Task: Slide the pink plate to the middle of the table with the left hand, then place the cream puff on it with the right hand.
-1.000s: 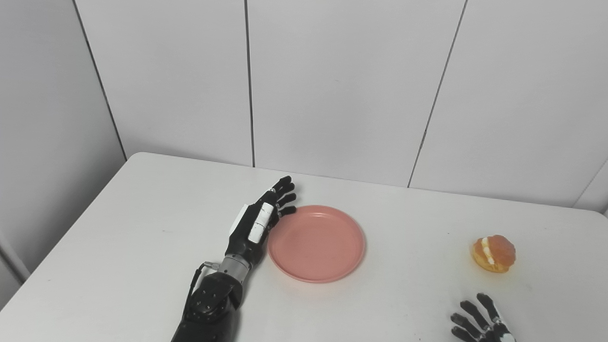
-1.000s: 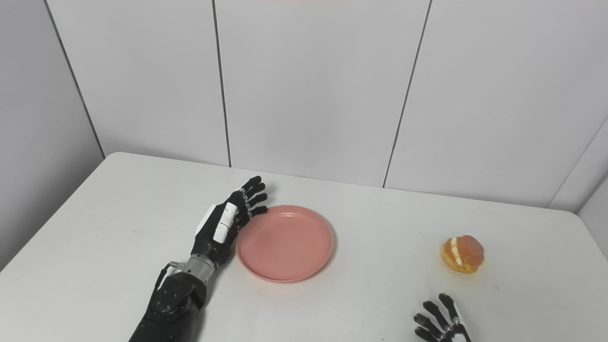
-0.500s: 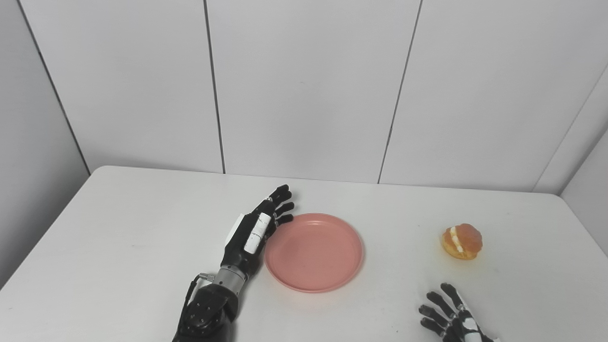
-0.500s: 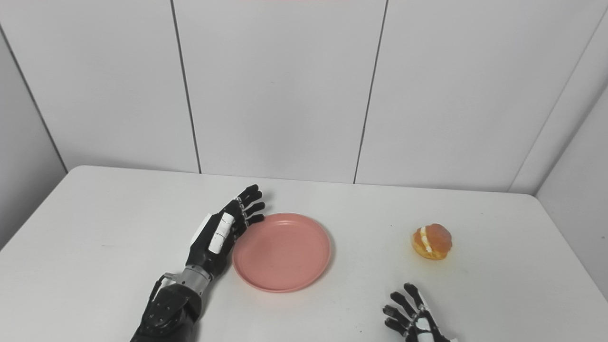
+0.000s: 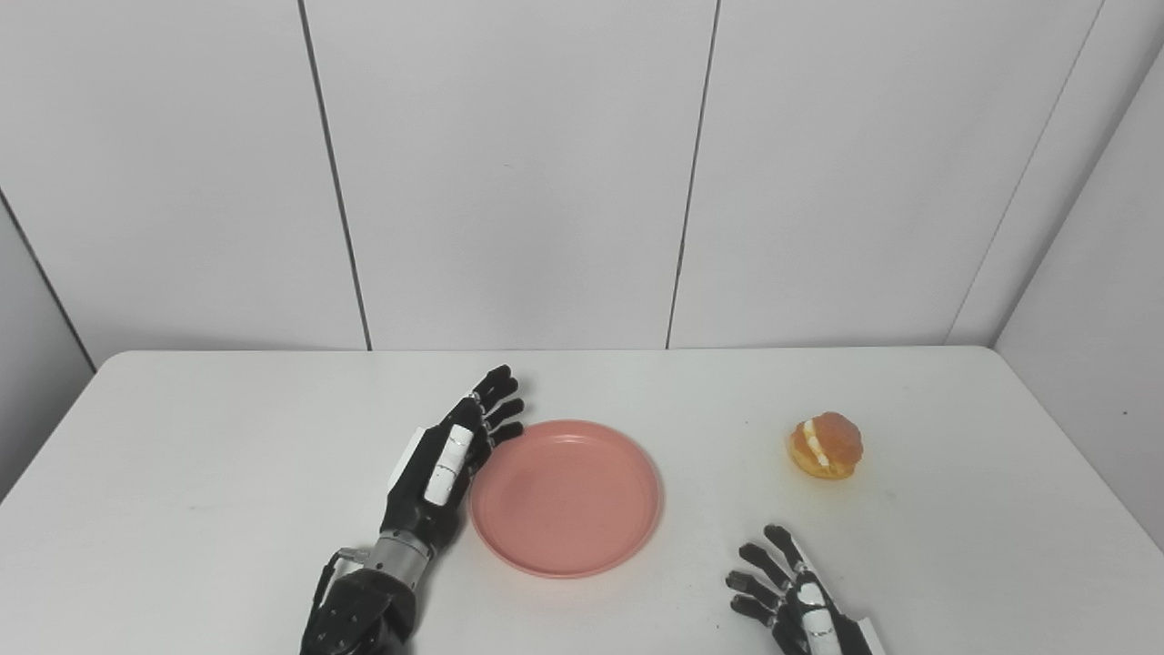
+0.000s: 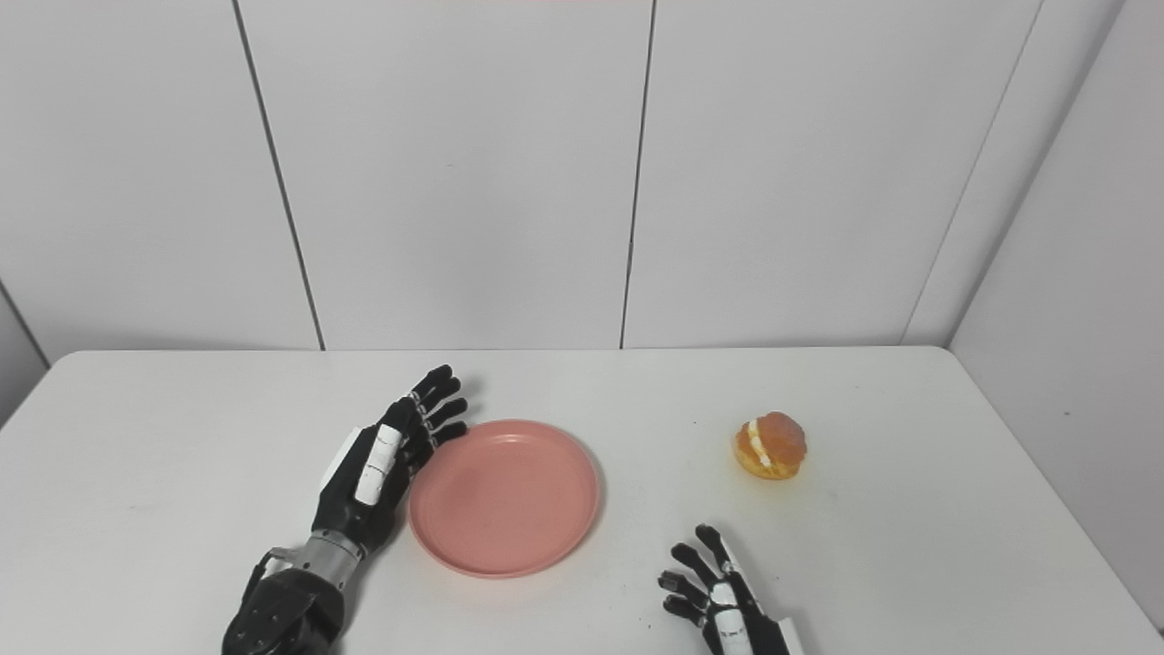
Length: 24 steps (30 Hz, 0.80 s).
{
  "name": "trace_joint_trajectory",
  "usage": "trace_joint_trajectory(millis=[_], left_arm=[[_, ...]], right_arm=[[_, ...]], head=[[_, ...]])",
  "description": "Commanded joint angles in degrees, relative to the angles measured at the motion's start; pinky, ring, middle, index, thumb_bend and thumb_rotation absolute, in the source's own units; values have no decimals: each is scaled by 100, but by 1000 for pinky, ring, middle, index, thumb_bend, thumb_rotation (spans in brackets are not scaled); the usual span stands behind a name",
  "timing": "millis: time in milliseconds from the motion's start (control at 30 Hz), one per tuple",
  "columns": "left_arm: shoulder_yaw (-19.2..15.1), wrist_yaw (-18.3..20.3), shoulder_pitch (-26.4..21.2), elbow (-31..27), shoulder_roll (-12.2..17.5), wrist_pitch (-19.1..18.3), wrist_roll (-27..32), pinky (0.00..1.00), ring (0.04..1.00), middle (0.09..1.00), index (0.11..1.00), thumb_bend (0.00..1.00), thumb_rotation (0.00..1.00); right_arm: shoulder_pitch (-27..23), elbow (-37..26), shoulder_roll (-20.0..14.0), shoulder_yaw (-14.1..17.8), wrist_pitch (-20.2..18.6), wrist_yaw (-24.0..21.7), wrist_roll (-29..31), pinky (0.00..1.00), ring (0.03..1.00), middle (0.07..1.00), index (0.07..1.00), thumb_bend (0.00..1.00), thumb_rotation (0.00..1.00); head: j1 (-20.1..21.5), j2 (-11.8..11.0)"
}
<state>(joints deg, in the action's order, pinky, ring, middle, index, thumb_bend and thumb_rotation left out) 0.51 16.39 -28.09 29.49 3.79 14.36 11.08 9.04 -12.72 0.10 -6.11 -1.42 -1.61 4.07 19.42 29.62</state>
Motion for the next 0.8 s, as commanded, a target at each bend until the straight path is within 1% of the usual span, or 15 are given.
trace_joint_trajectory(millis=[0,67,267,433,600,767], left_arm=[[-54,117,-31,24,65,145,106,869,903,931,874,902,887],[-94,147,-32,44,63,214,133,878,906,933,875,895,888],[-212,189,-44,156,27,514,211,898,910,914,849,897,866],[-246,163,-65,246,13,651,194,883,907,908,831,909,860],[-239,236,-86,293,18,683,238,877,910,907,837,904,856],[-257,316,-139,426,10,664,313,891,908,903,832,907,843]], right_arm=[[-13,16,75,-144,-226,-95,-65,768,796,868,938,868,1000],[-20,15,92,-166,-247,-83,-132,769,797,870,941,869,1000],[-21,-12,132,-189,-297,-79,-186,785,805,877,950,875,1000],[12,-20,172,-161,-152,-64,-157,783,806,874,946,870,1000],[34,-158,246,-76,78,59,-218,770,796,854,923,888,1000],[-81,-414,159,21,181,101,-346,764,788,850,912,901,1000]], head=[[-7,1],[89,-13],[145,-6],[173,1],[189,8],[297,-38]])
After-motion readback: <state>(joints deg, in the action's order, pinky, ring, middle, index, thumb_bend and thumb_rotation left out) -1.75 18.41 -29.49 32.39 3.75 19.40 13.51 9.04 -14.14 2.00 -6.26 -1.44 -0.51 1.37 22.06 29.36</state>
